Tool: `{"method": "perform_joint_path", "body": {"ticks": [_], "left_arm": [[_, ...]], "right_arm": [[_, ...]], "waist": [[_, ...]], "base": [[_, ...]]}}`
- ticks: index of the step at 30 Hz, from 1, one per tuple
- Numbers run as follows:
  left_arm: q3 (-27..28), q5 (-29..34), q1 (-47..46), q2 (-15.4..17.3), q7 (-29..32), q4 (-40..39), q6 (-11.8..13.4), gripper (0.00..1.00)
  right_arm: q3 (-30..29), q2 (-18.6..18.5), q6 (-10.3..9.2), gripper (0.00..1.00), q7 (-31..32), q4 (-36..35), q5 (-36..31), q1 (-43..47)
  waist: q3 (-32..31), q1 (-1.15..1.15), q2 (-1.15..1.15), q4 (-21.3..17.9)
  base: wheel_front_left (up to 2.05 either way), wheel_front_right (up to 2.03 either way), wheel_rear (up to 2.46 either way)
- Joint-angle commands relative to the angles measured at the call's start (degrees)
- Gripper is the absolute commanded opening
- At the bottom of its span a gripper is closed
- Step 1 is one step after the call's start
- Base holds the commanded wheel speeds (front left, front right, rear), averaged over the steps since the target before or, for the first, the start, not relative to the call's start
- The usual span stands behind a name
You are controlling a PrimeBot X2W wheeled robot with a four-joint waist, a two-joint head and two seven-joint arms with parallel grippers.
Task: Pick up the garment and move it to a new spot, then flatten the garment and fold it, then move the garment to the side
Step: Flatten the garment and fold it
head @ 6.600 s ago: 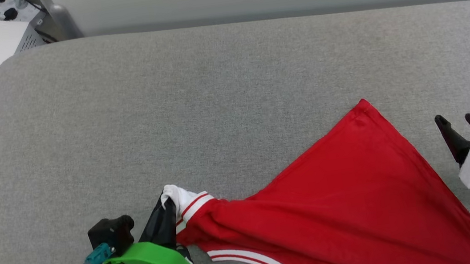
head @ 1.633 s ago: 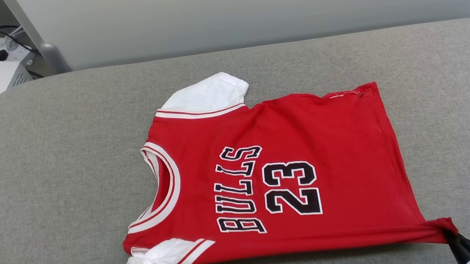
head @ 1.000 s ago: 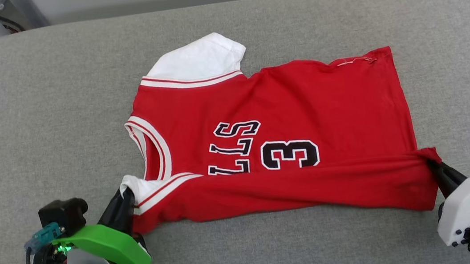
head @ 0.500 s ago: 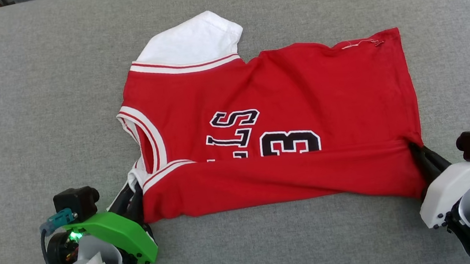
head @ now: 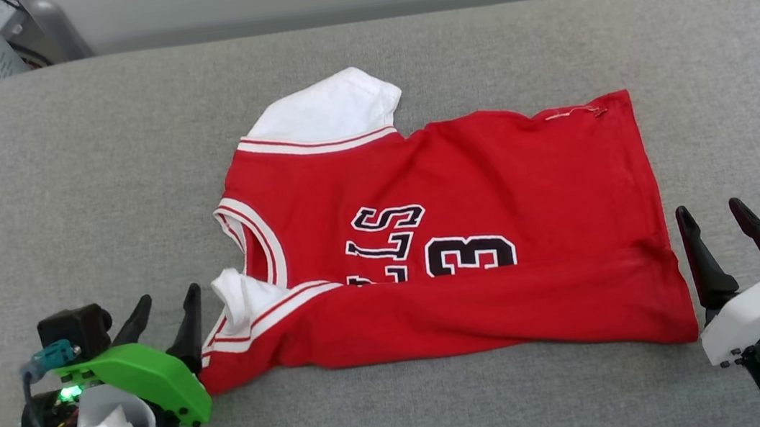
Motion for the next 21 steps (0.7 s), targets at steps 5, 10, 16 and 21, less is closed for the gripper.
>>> {"method": "perform_joint_path", "body": {"ticks": [5,10,16,21], "left_arm": [[-0.1,-3.3,1.8,3.9,10.7,-4.0,1.5,1.00],[-1.8,-9.2,2.5,8.6,28.5,-12.6,3.5,1.00],[-2.6,-11.8,2.7,9.0,34.9,-15.3,5.8,1.00],[-3.4,-12.5,0.5,7.8,37.0,-12.7,6.5,1.00]], "right_arm": [[-1.1,1.8,-0.05,1.00,0.6,-4.1,-1.6,2.5],[-1.9,3.3,-0.05,1.00,2.5,-8.0,-2.5,4.3],[-1.8,4.2,-0.05,1.00,2.9,-9.0,-2.4,4.0],[-1.8,4.4,-0.05,1.00,3.3,-9.9,-2.4,3.0]], "waist": [[-2.9,0.00,0.00,0.2],[-3.0,0.00,0.00,-0.2],[-0.8,0.00,0.00,-1.2],[2.1,0.00,0.00,-2.1]], "base": [[0.00,0.00,0.00],[0.00,0.00,0.00],[0.00,0.00,0.00],[0.00,0.00,0.00]]}}
